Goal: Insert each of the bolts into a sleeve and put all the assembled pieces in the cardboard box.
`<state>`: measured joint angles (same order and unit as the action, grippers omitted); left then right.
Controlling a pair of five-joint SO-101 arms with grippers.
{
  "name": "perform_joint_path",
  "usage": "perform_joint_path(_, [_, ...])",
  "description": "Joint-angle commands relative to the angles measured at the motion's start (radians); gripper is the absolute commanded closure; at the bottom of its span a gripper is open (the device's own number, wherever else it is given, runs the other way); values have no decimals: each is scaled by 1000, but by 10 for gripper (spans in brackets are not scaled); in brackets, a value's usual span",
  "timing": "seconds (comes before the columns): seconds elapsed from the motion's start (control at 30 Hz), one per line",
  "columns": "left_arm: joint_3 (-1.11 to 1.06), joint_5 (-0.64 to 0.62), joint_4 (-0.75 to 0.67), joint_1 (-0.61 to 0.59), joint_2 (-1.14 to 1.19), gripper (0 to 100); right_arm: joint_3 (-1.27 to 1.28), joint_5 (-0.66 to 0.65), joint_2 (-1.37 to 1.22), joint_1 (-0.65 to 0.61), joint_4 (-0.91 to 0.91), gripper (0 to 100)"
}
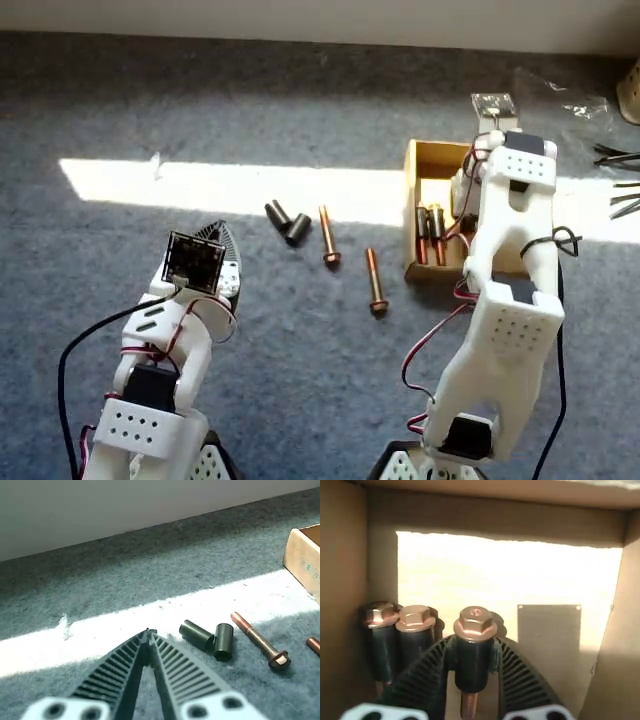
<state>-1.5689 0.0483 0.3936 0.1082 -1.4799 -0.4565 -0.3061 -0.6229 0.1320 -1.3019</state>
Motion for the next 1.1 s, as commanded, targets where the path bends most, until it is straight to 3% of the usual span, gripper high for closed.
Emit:
perform_joint_path(0.0, [8, 6, -31, -12, -12, 993, -58, -25, 24, -19, -16, 992])
perform_joint_path(0.4, [7, 6, -31, -12, -12, 993, -51, -34, 22, -28, -21, 991])
perform_joint_path(0.63, [7, 6, -31, -12, -12, 993, -51, -68, 22, -45, -28, 848])
perform_joint_path(0.87, [7, 8, -31, -12, -12, 993, -56, -68, 28, -47, -36, 846])
perform_joint_path(1.07, [7, 8, -31, -12, -12, 993, -156, -68, 62, -81, -162, 846])
